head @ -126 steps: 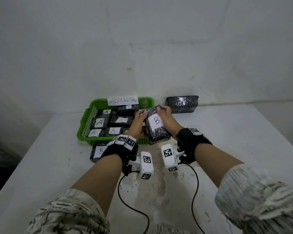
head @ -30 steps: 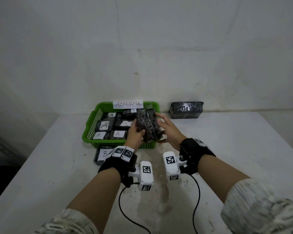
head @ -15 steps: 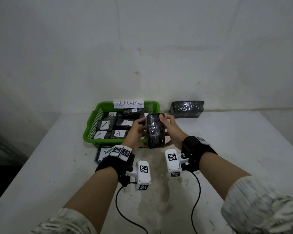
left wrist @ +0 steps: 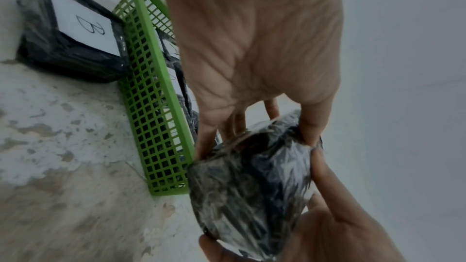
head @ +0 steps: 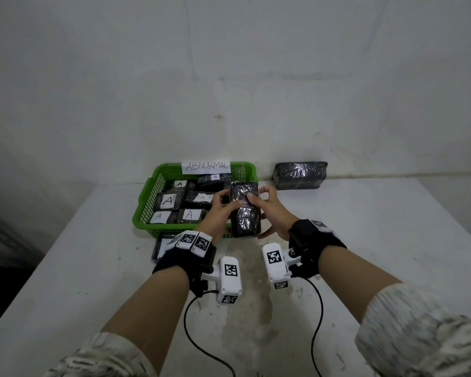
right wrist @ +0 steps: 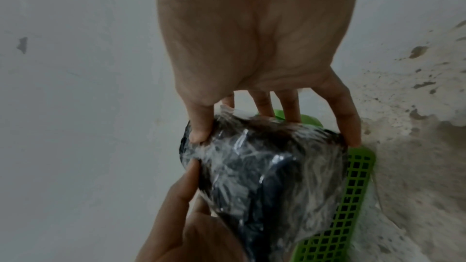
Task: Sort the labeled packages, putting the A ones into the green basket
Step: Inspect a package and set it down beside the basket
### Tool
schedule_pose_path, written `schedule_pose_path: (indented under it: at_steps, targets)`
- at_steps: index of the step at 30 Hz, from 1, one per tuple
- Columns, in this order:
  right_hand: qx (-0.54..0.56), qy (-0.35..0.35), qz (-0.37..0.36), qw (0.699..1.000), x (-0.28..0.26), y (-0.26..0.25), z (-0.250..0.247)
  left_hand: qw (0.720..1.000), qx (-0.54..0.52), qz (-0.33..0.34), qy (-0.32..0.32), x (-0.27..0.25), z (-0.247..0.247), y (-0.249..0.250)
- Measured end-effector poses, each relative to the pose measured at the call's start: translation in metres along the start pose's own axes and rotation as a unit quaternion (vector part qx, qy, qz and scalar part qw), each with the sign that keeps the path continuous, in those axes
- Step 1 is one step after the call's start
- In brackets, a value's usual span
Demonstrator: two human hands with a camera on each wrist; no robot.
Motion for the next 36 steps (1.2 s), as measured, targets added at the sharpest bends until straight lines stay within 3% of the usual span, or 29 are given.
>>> schedule_pose_path:
  at_steps: [7,12,17,23,31,36]
  targets:
    - [-0.001,-0.017,-0.01,1.0,-0.001,0.001,-0.003,1.0,-0.009,-0.001,0.006,-0.005,-0.003,0.001]
    - [0.027,-0.002,-0.032,0.999,0.003,0.001,-0.007,0.998,-0.012,-0.014,-0.066,-0.007,0.001,0.0]
    - [-0.003,-0.044,-0.022,0.999,0.001,0.003,-0.007,0.998,-0.018,-0.025,-0.057,-0.007,-0.003,-0.003]
    - [-0.016,-0.047,-0.025,0.998,0.002,0.0,-0.006,0.997,-0.026,-0.018,-0.074,-0.009,0.001,-0.002]
    - [-0.014,-0.054,-0.014,0.998,0.004,0.001,-0.009,0.999,-0.019,0.012,-0.047,-0.007,-0.001,-0.005]
    - [0.011,-0.082,-0.007,0.997,0.002,0.001,-0.012,0.996,-0.021,0.012,-0.084,-0.007,-0.004,-0.003]
Point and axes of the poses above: each hand's wrist, its own x-axis towards the middle knuckle, its own z-axis out of the palm, y = z × x, the point moved 3 cm from there along x, towards the middle knuckle, and after that the axes turned 14 degrees about x, right-handed, at the moved point
